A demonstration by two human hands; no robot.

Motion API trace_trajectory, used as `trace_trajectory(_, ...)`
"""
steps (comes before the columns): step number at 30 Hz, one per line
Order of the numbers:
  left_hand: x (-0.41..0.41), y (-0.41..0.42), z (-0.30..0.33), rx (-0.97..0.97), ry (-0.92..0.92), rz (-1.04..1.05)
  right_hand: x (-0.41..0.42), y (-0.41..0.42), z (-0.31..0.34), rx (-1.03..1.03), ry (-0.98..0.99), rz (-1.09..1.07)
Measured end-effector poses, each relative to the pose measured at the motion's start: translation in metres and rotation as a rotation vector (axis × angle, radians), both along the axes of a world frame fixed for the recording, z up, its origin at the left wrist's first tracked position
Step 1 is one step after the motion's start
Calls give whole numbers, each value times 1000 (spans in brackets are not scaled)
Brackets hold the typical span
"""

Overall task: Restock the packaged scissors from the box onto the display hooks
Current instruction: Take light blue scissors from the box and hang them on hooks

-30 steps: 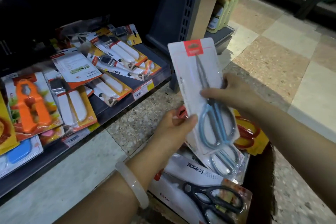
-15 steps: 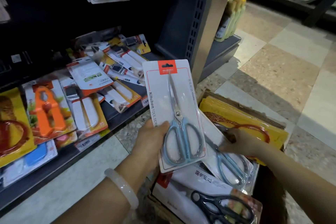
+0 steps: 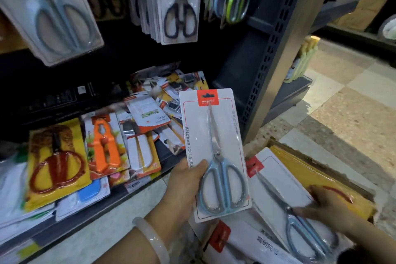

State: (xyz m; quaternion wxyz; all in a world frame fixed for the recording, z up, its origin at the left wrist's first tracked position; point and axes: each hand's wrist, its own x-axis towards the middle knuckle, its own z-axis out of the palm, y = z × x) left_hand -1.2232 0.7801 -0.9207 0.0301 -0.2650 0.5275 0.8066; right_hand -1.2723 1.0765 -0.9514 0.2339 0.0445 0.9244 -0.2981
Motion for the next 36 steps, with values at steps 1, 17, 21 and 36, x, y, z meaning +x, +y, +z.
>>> trace_trajectory(1,1,-7,4,1,24,28,-2,0,8,-28,45,-11)
trace_trajectory(17,53,-177,112,-182,319,481,-33,-249,135,-764,377,129)
trace_trajectory(21,79,-210,125,-251,350,539,-27,-299,147,-892,365,191)
trace_trajectory(36,98,-229,131,-197,402,663,-34,-388,223,-1109,583,312)
